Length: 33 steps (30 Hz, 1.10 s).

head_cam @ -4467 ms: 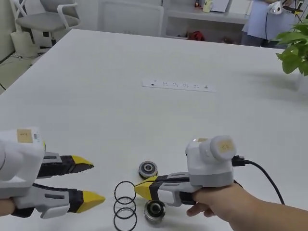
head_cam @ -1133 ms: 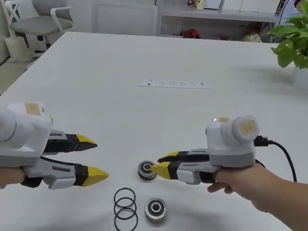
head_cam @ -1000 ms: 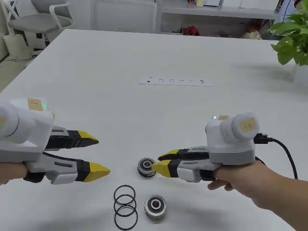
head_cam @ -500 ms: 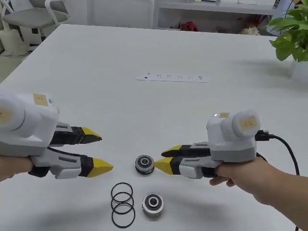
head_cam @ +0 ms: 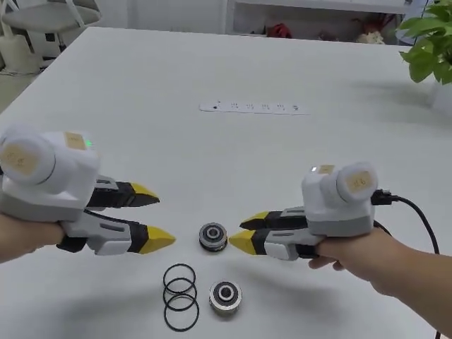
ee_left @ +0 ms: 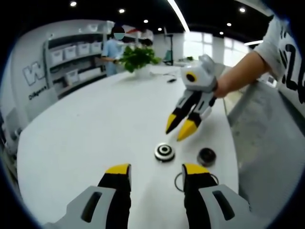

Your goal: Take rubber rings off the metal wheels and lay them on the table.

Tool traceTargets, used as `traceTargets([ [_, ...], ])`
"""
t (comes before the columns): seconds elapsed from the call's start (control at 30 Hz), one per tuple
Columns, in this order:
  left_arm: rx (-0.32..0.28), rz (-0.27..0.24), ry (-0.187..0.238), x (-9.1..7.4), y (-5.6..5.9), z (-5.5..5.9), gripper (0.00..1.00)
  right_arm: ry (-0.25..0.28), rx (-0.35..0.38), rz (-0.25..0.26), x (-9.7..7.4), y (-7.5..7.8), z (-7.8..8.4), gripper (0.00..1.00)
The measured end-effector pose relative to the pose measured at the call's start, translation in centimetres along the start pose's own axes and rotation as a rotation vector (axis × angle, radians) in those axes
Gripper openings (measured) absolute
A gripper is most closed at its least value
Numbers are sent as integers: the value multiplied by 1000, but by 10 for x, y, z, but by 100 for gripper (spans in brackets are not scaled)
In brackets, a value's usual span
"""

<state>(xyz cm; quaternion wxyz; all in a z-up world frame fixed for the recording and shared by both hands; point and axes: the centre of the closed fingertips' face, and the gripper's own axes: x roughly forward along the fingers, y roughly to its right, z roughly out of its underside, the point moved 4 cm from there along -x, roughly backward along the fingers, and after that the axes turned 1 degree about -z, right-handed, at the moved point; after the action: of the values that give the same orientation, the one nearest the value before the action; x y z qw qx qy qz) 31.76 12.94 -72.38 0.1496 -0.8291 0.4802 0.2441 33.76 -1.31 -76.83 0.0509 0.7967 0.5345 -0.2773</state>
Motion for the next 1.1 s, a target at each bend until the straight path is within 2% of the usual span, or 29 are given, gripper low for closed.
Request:
traceTargets([
  [0.7, 1, 38, -8, 24, 4, -1, 42, -33, -21, -18, 14, -1, 9, 17],
  [1.1, -19, 53, -10, 39, 7, 0, 40, -41, -31, -24, 18, -1, 12, 15],
])
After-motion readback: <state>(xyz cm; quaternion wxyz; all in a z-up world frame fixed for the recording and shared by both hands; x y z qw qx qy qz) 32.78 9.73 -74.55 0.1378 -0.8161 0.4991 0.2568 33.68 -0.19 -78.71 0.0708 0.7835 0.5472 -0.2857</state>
